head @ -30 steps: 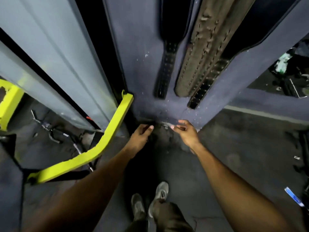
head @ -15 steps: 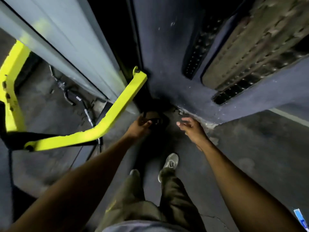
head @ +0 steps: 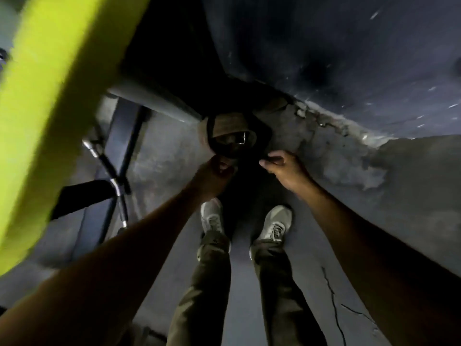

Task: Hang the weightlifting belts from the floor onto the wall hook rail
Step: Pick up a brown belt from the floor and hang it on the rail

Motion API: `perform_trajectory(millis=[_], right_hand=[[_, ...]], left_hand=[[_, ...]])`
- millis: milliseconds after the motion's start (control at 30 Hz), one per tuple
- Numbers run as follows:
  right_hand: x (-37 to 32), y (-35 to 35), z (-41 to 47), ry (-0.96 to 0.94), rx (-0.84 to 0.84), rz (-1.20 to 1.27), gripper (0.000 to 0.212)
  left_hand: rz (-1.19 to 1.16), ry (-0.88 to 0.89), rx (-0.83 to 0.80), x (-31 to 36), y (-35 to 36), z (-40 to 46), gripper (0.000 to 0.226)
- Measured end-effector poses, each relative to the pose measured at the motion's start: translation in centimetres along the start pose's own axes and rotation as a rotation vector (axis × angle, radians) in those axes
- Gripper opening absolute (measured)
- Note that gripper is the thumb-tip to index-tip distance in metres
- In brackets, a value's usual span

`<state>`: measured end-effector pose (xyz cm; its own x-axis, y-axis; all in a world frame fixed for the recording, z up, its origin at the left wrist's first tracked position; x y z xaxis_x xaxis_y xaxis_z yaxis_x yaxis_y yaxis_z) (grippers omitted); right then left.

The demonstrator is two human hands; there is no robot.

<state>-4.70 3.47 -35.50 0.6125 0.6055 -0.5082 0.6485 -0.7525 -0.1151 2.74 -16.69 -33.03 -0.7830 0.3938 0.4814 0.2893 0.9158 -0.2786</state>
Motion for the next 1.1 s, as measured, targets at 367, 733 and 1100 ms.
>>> perform_trajectory(millis=[367,733,1100], right_hand=[[8.6,1.8,22.9,-0.134,0.079,-0.145,0.091],[6.0,2.8,24.4,-0.156,-0.036,-0.144,0.081],[0.3,-9.4,6.6,-0.043,-0.075,0.123,0.05]], left_hand=[[-0.511,0.013,-0.075,-6.7,6.8,25.3,0.052],[-1.179,-0.009,0.079,-5.5,6.6,24.5,0.039],[-0.39,0.148,-0.338,4.4,6.2,8.4,0.016]])
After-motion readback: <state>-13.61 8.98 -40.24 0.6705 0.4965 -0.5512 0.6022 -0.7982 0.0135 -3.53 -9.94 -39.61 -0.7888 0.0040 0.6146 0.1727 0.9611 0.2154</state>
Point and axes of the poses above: each hand's wrist, its own z-axis towards the middle knuckle, its own y-axis out of the palm, x = y × z, the point moved 6 cm from there along z, towards the middle knuckle, and after that the axes turned 7 degrees about -x, right-handed, at the moved point
